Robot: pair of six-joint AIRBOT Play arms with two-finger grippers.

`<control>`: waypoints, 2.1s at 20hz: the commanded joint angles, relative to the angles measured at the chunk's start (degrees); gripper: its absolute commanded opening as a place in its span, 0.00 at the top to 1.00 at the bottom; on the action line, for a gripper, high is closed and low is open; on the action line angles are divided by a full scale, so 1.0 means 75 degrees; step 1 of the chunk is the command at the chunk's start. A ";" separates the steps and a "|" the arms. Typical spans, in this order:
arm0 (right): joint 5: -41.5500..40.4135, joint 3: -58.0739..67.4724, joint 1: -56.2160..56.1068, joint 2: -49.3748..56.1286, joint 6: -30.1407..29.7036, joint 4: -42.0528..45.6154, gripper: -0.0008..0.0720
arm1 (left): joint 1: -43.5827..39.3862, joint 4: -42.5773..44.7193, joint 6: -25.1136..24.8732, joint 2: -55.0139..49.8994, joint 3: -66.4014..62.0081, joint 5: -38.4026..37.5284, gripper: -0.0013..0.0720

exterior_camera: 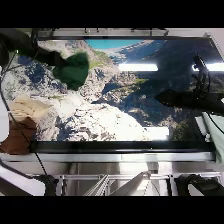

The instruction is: Fold the shirts.

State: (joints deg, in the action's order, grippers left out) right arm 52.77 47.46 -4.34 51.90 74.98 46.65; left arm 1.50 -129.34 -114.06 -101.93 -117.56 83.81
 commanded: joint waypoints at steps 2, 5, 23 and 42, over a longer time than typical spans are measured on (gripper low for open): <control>0.0976 -0.0003 0.0012 -0.0017 0.0274 0.0851 0.96 | -0.1556 -0.1317 0.0082 0.2215 0.0775 -0.0679 0.95; 0.1716 -0.0003 0.0012 -0.0026 0.0268 0.0982 0.96 | -0.2500 -0.0933 0.0318 0.2932 0.2090 -0.0312 0.94; 0.1620 -0.0740 -0.0606 0.1667 -0.0997 -0.0548 0.22 | -0.0472 -0.0134 0.0863 0.4931 0.9509 -0.1422 0.03; 0.1926 -0.0414 -0.0889 0.4476 -0.3439 -0.3620 0.96 | -0.2480 -0.1469 -0.0868 0.0163 0.6714 -0.0772 0.96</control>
State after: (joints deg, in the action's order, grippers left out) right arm 60.55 42.94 -12.43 86.46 51.42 21.50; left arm -16.21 -139.79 -120.55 -99.74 -60.69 69.43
